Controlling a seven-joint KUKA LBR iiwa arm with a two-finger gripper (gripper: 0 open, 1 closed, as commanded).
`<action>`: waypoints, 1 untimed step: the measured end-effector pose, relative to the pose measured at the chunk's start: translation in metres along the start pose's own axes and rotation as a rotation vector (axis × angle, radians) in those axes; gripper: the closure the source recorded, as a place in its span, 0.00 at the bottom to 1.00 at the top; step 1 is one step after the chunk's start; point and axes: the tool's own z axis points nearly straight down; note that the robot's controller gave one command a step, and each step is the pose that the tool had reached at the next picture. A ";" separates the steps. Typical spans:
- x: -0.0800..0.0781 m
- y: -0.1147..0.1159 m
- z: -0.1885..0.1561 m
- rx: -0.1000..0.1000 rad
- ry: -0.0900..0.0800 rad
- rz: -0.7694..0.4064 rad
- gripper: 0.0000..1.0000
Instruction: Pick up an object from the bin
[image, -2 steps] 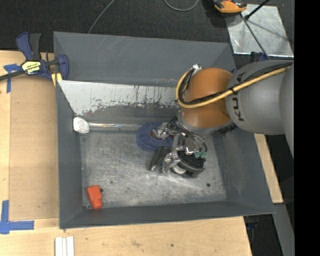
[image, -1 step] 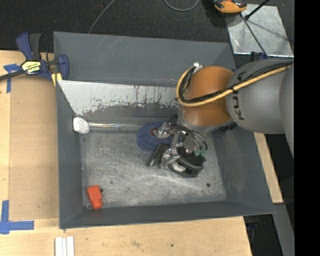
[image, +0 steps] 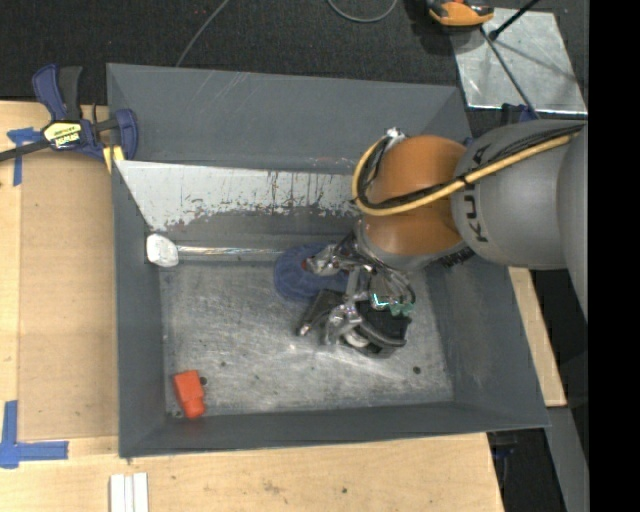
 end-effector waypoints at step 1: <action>-0.003 0.000 -0.004 0.000 -0.010 0.002 1.00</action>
Offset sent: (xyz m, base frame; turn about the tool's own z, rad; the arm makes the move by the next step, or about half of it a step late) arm 0.0000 0.0000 0.0000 0.0000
